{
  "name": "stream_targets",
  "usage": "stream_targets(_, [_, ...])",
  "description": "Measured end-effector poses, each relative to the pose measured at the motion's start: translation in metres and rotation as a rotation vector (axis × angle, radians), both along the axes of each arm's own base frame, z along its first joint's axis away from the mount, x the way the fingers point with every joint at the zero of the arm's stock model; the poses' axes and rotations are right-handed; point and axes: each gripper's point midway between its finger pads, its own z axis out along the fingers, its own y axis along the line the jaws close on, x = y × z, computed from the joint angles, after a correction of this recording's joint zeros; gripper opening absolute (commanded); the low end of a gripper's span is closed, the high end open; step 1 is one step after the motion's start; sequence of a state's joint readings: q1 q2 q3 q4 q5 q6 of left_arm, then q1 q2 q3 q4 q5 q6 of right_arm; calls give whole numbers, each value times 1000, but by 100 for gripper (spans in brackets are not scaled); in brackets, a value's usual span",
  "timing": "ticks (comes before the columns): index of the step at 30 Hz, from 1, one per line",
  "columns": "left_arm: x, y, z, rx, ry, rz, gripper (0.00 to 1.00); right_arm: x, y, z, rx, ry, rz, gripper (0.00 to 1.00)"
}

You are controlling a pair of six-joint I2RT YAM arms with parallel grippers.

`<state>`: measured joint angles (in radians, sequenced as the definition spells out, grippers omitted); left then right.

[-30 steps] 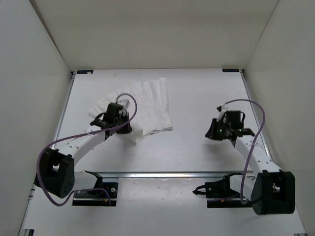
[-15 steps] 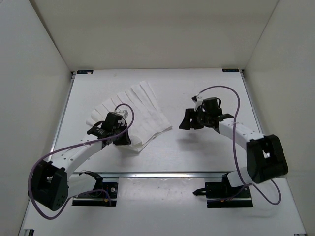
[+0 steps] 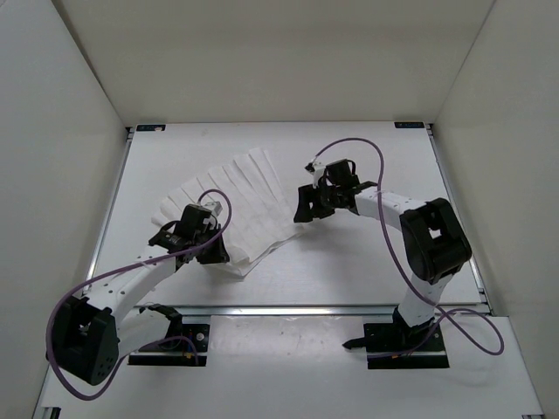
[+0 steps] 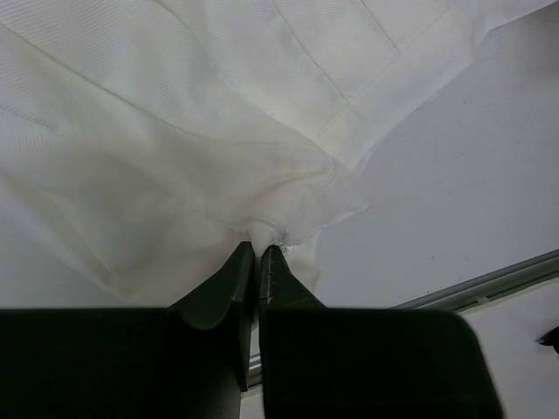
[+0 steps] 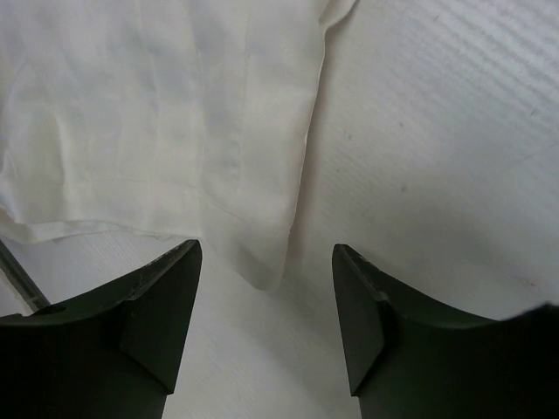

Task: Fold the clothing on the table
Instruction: Flatten the skirt out

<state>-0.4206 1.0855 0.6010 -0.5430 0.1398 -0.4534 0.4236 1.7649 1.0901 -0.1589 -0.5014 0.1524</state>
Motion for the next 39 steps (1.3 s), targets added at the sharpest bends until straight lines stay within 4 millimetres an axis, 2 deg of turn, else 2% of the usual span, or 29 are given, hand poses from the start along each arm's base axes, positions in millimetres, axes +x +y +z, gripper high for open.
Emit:
stream_targets(3, [0,0,0,-5,2,0,0,-10,1,-14,-33,49,11,58])
stream_targets(8, [-1,0,-1,-7,5,1,0,-20,1,-25,-60,84,20,57])
stream_targets(11, [0,0,-1,-10,6,1,0,-25,3,-29,-67,95,28,43])
stream_targets(12, [0,0,-1,-10,6,2,0,-27,4,-30,-69,97,34,33])
stream_targets(15, [-1,0,-1,-13,7,2,0,-30,7,-36,-67,118,38,32])
stream_targets(16, [0,0,-1,-14,7,3,0,-31,8,-38,-65,126,40,29])
stream_targets(18, [0,1,0,-16,6,7,0,-32,9,-39,-59,129,43,16])
stream_targets(19, [0,1,0,-19,4,8,8,-32,9,-39,-54,132,41,3])
stream_targets(20, [1,1,1,-21,3,9,32,-32,10,-38,-49,130,43,0])
stream_targets(21, [1,2,2,-22,0,9,40,-32,11,-37,-42,133,40,0])
stream_targets(23, [1,1,3,-29,-3,7,74,-31,12,-36,-34,133,39,0])
stream_targets(25, [0,0,5,-36,-2,11,99,-30,11,-37,-27,134,29,0])
stream_targets(28, [0,1,7,-49,1,36,99,-31,6,-43,-26,142,-4,0])
stream_targets(31, [3,2,10,-75,-2,76,99,-39,-11,-50,-33,164,-78,0])
stream_targets(35, [0,1,4,-109,26,128,98,-50,-50,-45,-56,151,-230,0])
stream_targets(39, [-4,-2,0,-127,53,145,98,-55,-85,-30,-62,104,-372,0])
